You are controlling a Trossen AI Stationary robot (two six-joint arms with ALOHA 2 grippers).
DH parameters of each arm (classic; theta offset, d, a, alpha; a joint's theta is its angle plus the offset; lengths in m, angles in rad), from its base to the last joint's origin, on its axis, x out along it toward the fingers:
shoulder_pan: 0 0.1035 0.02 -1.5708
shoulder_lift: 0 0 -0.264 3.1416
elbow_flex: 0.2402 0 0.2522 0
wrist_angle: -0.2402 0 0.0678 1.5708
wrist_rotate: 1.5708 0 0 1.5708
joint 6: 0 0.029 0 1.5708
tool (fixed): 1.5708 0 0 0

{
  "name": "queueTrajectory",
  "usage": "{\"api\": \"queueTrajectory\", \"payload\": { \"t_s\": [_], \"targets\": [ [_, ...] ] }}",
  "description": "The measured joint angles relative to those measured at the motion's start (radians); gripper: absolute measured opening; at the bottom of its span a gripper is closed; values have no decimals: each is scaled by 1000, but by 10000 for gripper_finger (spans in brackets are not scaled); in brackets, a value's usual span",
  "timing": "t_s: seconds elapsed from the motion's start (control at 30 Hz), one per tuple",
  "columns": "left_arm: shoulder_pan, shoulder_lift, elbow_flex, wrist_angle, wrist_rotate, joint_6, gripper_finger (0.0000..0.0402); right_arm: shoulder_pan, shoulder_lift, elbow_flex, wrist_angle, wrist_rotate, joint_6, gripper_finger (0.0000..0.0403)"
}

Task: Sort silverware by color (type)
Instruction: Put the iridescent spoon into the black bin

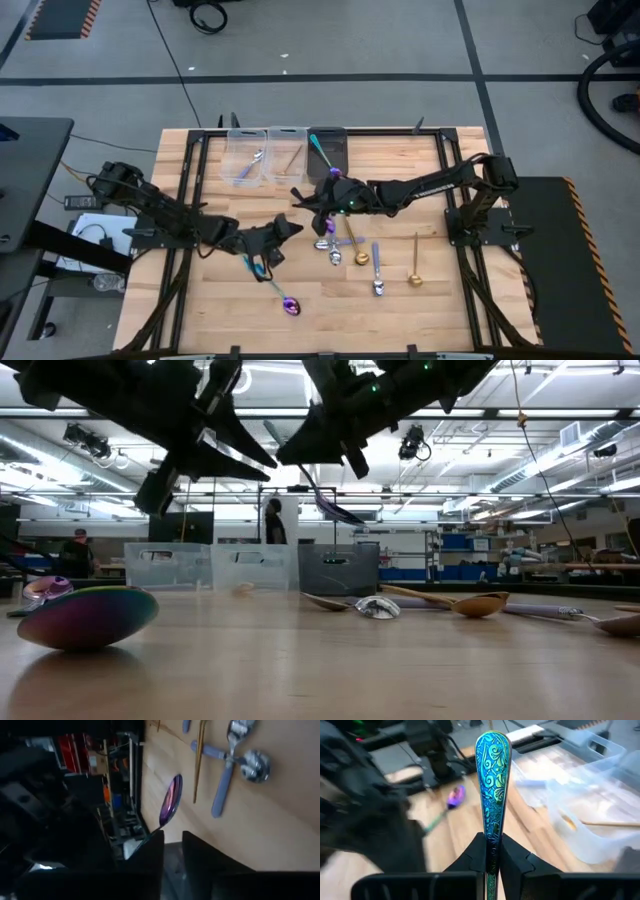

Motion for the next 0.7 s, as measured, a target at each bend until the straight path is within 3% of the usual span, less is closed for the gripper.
{"api": "queueTrajectory", "payload": {
  "t_s": [0.33, 0.57, 0.7],
  "targets": [
    [-21, 0, 0, -144, -55, -331, 154, -38, -3, 0, -34, -31, -3, 42],
    [-38, -7, 0, -259, -62, -497, 159, -68, -3, 0, -44, -71, -3, 43],
    [-55, -7, 0, -341, -118, -579, 160, -83, -6, 0, -47, -84, -3, 43]
  ]
}}
